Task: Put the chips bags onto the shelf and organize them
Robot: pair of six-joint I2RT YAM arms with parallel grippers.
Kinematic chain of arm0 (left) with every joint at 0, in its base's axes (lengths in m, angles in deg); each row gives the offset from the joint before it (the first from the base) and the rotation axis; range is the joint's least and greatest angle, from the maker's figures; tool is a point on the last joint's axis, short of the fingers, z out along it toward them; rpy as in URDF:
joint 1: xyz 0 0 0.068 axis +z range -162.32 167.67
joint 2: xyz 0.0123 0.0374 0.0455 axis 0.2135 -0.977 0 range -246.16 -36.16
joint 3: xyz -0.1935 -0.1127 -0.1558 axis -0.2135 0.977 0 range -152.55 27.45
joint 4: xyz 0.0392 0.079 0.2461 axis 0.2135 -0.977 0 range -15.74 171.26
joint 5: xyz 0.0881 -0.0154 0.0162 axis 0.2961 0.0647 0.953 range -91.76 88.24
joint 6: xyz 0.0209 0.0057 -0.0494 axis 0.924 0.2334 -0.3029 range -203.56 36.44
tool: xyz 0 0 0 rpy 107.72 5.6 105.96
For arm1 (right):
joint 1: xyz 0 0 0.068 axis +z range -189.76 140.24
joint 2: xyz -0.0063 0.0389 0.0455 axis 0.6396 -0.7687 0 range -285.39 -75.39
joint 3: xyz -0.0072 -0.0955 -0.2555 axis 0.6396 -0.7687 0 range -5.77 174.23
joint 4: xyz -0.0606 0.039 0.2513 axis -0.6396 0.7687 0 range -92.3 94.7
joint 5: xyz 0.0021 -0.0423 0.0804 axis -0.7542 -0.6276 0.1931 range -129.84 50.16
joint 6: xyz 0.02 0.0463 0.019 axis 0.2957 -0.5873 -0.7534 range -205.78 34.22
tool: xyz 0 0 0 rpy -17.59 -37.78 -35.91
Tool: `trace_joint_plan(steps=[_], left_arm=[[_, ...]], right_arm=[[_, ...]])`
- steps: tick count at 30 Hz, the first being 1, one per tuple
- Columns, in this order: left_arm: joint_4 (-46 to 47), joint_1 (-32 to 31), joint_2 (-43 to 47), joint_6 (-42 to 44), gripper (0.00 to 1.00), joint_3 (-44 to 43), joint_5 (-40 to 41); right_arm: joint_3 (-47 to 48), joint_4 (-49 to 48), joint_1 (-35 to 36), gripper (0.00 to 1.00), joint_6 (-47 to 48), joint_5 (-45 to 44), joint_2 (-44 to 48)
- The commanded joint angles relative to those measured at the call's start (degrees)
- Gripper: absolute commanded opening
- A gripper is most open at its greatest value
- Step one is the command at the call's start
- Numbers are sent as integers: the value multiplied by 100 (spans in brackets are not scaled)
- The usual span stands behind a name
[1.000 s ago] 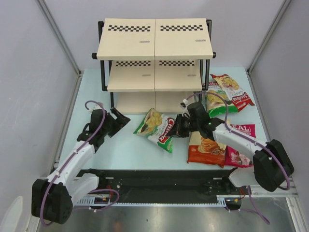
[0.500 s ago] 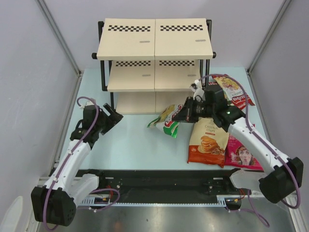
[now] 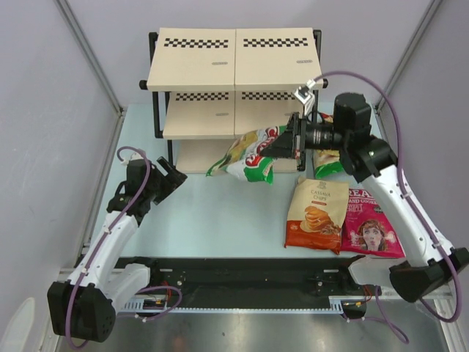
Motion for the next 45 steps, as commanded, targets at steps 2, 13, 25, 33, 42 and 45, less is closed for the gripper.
trace_joint_plan(steps=[2, 13, 25, 33, 42, 45], left_arm=[[107, 61, 34, 91, 86, -152, 11], [98, 122, 78, 135, 86, -125, 46], [90, 166, -63, 170, 86, -239, 72], [195, 193, -203, 100, 86, -239, 72], [204, 201, -467, 65, 86, -450, 64], [125, 201, -554, 65, 86, -573, 72]], right_arm=[[2297, 583, 31, 0, 692, 791, -819], [3771, -3672, -593, 0, -2413, 1635, -1892], [6699, -5893, -1358, 0, -4599, 1249, -3941], [3978, -4691, -1543, 0, -2255, 345, -2808], [2497, -3347, -1438, 0, -284, -2063, -2078], [2453, -2924, -1411, 0, -292, -2582, -2060]])
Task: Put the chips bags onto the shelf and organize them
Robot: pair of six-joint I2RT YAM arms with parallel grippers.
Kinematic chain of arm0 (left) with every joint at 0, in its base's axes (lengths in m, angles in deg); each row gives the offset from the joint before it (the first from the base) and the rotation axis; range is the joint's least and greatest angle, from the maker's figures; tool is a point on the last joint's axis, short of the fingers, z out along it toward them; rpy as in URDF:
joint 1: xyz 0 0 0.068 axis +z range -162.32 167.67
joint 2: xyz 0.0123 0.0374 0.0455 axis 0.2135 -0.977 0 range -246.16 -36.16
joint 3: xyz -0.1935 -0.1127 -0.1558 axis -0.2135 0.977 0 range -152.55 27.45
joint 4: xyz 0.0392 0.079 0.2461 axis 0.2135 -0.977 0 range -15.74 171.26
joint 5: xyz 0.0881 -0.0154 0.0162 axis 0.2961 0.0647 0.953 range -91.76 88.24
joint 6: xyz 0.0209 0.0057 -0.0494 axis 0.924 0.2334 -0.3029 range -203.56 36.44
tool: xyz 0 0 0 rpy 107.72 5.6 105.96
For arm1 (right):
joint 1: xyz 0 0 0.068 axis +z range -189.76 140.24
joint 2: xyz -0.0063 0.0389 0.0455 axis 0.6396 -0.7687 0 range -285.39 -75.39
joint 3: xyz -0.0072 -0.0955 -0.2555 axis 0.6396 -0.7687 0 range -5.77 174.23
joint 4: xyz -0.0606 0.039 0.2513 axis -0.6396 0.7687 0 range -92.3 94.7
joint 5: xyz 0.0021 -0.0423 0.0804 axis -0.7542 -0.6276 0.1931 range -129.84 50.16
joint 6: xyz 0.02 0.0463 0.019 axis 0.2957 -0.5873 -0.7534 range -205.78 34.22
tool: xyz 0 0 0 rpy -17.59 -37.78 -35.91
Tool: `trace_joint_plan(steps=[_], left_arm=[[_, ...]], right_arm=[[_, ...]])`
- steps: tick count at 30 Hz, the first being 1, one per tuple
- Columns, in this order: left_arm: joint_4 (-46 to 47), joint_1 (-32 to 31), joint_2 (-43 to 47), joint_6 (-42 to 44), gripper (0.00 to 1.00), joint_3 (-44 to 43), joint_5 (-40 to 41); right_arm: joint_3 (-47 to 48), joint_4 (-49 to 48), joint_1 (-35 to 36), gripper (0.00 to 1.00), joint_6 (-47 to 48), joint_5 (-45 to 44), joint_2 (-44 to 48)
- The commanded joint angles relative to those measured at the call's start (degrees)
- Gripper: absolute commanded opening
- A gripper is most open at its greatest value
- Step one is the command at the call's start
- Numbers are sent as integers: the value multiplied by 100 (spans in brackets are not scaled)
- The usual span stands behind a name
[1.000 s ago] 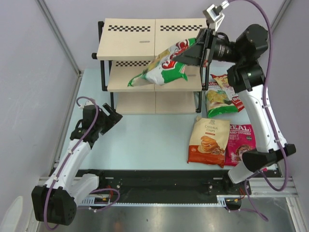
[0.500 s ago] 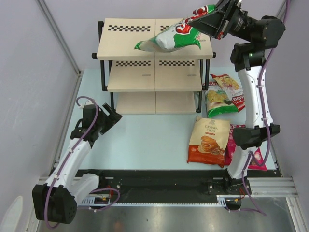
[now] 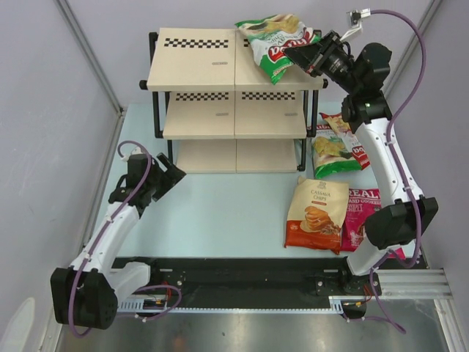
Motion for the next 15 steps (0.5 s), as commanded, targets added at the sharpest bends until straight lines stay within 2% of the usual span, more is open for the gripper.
trace_joint_plan(steps=[1, 4, 9, 14, 15], left_arm=[[61, 55, -107, 32, 86, -448, 29], [88, 55, -212, 111, 86, -572, 55], [9, 64, -528, 155, 86, -774, 29], [-97, 64, -634, 190, 86, -801, 29], [-79, 64, -582, 190, 86, -775, 29]], right_arm=[[-171, 450, 83, 0, 561, -1268, 467], [-287, 510, 267, 0, 516, -1628, 564], [-199, 1274, 724, 0, 403, -2409, 485], [-322, 1425, 1287, 0, 349, -3245, 599], [-322, 1512, 1410, 5, 419, -3551, 608]])
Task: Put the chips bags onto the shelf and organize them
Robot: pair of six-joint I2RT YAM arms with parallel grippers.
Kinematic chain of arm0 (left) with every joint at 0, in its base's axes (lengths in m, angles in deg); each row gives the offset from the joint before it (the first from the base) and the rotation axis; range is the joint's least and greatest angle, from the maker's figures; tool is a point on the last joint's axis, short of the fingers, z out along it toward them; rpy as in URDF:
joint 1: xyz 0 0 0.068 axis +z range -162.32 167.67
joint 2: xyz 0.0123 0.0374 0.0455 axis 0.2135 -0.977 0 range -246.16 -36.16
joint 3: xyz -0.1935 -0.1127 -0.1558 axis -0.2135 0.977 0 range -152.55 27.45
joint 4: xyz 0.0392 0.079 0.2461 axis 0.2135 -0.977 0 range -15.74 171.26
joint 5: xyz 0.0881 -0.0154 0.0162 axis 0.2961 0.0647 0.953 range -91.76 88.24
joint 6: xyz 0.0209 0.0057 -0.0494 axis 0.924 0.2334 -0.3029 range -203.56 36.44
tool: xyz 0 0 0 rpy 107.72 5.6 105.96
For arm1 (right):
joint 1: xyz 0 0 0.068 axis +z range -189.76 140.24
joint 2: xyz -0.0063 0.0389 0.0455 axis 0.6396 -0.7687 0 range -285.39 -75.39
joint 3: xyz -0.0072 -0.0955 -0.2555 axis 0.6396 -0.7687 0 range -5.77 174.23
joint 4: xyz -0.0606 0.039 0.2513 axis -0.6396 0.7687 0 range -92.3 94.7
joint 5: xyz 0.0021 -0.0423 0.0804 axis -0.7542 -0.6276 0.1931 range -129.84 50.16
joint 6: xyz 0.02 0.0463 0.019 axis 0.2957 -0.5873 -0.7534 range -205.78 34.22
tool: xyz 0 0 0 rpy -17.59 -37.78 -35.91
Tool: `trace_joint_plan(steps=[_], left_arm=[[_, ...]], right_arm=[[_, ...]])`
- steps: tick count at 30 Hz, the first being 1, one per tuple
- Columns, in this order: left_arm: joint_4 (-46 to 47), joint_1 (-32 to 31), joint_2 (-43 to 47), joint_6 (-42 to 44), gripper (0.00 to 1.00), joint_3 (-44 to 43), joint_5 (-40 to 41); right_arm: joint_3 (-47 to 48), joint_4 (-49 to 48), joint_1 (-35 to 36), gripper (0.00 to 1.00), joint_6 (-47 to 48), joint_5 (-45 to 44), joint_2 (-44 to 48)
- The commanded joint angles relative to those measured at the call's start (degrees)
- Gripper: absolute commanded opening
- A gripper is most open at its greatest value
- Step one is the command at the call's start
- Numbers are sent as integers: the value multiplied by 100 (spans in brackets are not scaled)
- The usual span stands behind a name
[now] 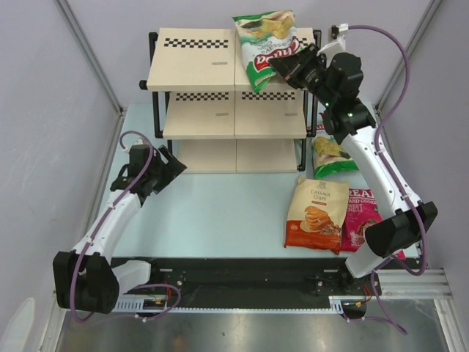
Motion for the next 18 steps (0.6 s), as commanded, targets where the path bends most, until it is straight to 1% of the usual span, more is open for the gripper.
trace_joint_plan(steps=[1, 3, 5, 6, 7, 8, 9, 11, 12, 13, 14, 15, 16, 18], left_arm=[[-18, 55, 140, 140, 86, -95, 20], [-44, 55, 210, 140, 86, -42, -6], [-71, 46, 254, 158, 86, 28, 2], [-71, 55, 298, 166, 86, 55, -6], [-62, 46, 351, 184, 86, 90, -6], [-71, 55, 386, 210, 86, 108, -6], [-79, 55, 404, 219, 86, 117, 2], [-71, 46, 456, 245, 86, 143, 2], [-79, 46, 465, 246, 86, 160, 2], [-71, 46, 474, 237, 86, 187, -6], [-53, 46, 491, 237, 85, 196, -24], [-53, 38, 492, 228, 85, 204, -50], [-53, 37, 500, 219, 85, 222, -59], [-27, -6, 527, 219, 85, 231, -68]], right_arm=[[-10, 370, 425, 31, 164, -1153, 280], [-80, 388, 417, 33, 121, -1242, 341], [-194, 327, 425, 39, 94, -1251, 429], [-255, 239, 434, 43, 85, -1251, 525], [-378, 221, 443, 55, 85, -1251, 578], [-422, 221, 460, 61, 76, -1390, 631], [-475, 203, 452, 62, 68, -1444, 736], [-677, 133, 478, 55, 59, -1619, 842], [-756, 124, 487, 48, 59, -1760, 903], [-818, 133, 530, 26, 59, -1900, 982], [-888, 133, 540, 14, 59, -2180, 1018], [-906, 142, 557, 6, 67, -2279, 1027], [-924, 124, 557, 4, 94, -2332, 1045], [-968, -16, 566, 3, 146, -2429, 1071]])
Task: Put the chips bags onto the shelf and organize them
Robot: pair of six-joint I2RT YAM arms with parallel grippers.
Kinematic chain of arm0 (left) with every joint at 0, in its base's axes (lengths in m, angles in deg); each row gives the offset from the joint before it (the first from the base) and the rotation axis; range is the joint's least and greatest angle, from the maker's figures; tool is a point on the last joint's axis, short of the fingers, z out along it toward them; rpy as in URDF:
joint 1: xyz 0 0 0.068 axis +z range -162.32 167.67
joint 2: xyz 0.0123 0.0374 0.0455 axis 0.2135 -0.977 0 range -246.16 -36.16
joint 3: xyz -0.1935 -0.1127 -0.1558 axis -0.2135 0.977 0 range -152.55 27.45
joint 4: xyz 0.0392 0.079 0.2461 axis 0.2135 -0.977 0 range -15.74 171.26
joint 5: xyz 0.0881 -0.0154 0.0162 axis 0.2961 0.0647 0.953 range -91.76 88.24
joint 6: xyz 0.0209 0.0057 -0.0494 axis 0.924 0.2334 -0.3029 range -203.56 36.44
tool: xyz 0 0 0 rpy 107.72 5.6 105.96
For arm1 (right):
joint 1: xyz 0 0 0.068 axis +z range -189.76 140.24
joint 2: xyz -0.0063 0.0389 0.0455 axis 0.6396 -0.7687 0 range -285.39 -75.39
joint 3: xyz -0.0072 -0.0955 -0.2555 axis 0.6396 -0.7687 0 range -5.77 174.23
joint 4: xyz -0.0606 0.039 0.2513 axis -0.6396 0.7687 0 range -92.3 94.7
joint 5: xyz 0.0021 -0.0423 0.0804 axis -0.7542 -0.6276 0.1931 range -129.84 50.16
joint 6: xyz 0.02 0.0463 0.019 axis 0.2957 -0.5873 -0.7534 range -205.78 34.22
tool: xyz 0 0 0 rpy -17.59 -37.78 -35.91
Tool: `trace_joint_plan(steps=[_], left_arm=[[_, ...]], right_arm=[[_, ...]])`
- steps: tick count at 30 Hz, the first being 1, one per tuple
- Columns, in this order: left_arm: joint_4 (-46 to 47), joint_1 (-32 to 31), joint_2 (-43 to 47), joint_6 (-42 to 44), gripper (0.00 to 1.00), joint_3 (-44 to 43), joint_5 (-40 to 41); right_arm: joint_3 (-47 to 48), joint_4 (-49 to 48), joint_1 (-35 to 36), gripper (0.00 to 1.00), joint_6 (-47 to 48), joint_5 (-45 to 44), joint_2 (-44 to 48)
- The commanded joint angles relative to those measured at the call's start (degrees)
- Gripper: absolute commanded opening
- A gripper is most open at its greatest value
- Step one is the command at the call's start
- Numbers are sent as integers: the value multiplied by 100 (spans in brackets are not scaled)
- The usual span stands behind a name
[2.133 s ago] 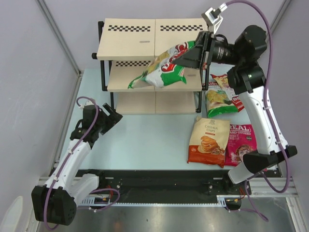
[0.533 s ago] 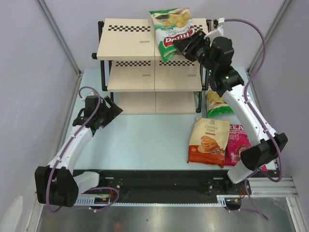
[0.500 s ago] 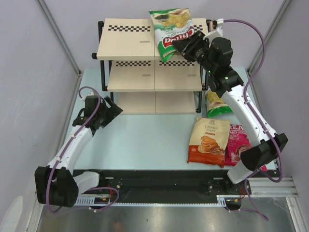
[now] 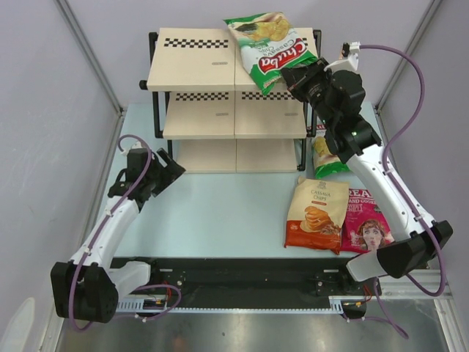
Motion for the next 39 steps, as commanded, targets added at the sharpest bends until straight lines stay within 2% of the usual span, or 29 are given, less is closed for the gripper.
trace_joint_plan(steps=[1, 7, 12, 17, 18, 19, 21, 23, 24, 27, 35, 39], left_arm=[[80, -26, 164, 114, 85, 71, -70], [107, -70, 208, 97, 85, 133, -70], [133, -105, 234, 79, 86, 177, -70], [177, -167, 208, 114, 85, 168, -79], [186, -167, 182, 114, 85, 159, -79], [186, -176, 182, 132, 85, 133, -70], [159, -211, 217, 237, 85, 54, 26], [133, -263, 243, 316, 85, -7, 97], [124, -272, 234, 351, 85, -43, 149], [212, -404, 191, 562, 85, -157, 88], [291, -1221, -398, 1063, 86, -561, 220], [616, -1564, -827, 1362, 86, -754, -359]], right_arm=[[-111, -303, 57, 2, 160, -628, 184], [-120, -435, 109, 0, 29, -1084, 201], [-182, -488, 364, 0, 168, -1823, 307], [-155, -514, 408, 0, 90, -1727, 228], [-146, -514, 417, 2, 63, -1701, 193], [-77, -488, 434, 11, 54, -1683, 184], [-15, -260, 443, 42, 46, -1604, 166], [-49, -172, 443, 46, 80, -1437, 201], [-84, -189, 443, 56, 81, -1358, 219], [-146, -145, 426, 74, 81, -1156, 307], [109, 909, 400, 75, 493, -883, 693], [-119, 1758, 391, 76, 1003, -961, 1062]])
